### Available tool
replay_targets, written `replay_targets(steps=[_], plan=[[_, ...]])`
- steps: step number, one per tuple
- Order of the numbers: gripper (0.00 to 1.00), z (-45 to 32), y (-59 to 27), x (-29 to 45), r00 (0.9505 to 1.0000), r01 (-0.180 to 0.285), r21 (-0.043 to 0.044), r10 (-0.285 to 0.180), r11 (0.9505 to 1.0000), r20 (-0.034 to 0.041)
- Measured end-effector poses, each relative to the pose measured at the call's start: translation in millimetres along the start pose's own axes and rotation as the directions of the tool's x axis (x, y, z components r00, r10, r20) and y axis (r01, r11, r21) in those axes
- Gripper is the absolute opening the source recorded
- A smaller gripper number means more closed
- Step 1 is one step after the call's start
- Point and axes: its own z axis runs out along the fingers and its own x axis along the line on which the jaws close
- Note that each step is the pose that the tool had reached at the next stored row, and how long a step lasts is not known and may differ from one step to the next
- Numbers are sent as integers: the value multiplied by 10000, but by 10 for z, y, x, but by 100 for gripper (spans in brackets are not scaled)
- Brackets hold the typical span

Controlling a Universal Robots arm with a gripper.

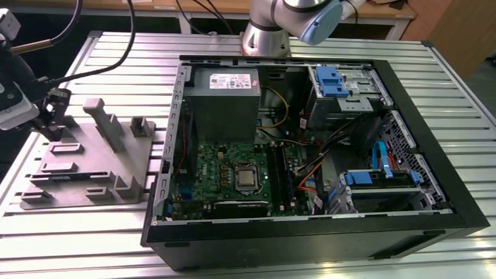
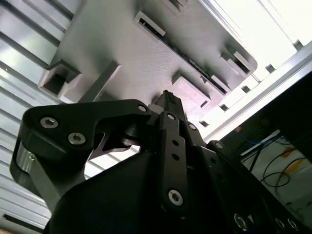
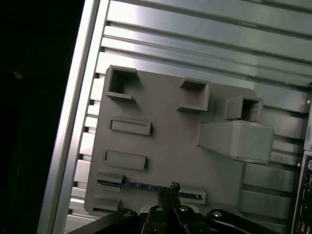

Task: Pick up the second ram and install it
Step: 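Pick up the second ram and move it above second insertion slot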

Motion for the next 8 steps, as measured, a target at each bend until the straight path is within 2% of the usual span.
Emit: replay_targets(steps=[4, 8], plan=[[10, 6, 0, 0, 9974, 723, -19, -723, 9974, -31], [10, 14, -1, 0, 9896, 1437, -40, -1437, 9896, -59]])
